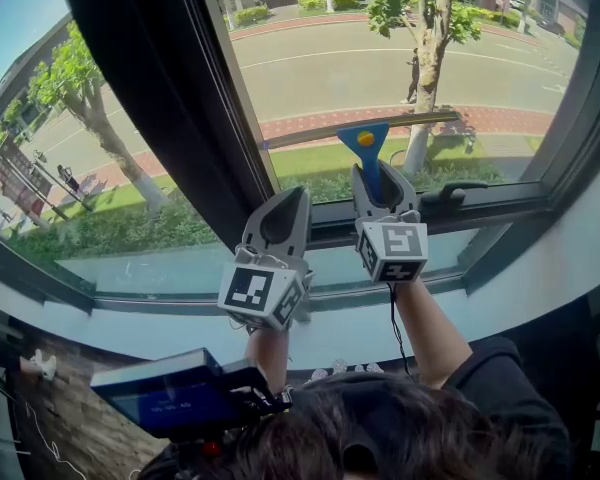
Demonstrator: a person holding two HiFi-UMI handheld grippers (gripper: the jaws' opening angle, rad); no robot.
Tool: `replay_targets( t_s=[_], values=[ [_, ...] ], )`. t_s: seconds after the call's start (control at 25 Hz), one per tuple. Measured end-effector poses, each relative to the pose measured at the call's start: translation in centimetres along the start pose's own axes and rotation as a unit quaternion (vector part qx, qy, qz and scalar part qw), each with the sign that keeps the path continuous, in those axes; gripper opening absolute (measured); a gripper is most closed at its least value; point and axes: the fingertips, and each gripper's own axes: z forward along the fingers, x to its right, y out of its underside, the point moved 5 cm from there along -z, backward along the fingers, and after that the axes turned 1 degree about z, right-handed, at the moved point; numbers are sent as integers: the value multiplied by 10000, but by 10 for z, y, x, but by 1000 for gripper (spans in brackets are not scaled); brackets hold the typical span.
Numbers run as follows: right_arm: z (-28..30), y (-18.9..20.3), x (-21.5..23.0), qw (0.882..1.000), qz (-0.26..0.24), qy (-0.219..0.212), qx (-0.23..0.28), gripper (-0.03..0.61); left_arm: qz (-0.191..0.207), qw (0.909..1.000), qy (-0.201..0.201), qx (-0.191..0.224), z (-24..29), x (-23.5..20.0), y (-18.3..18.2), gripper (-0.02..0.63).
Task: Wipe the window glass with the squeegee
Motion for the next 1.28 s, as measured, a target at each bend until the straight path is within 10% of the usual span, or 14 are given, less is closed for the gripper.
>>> replay_targets(
  t_s=[1.28],
  values=[
    [-31,116,-4,9925,154,130,-1204,143,87,9996,56,-257,-5,4,11,2]
  ],
)
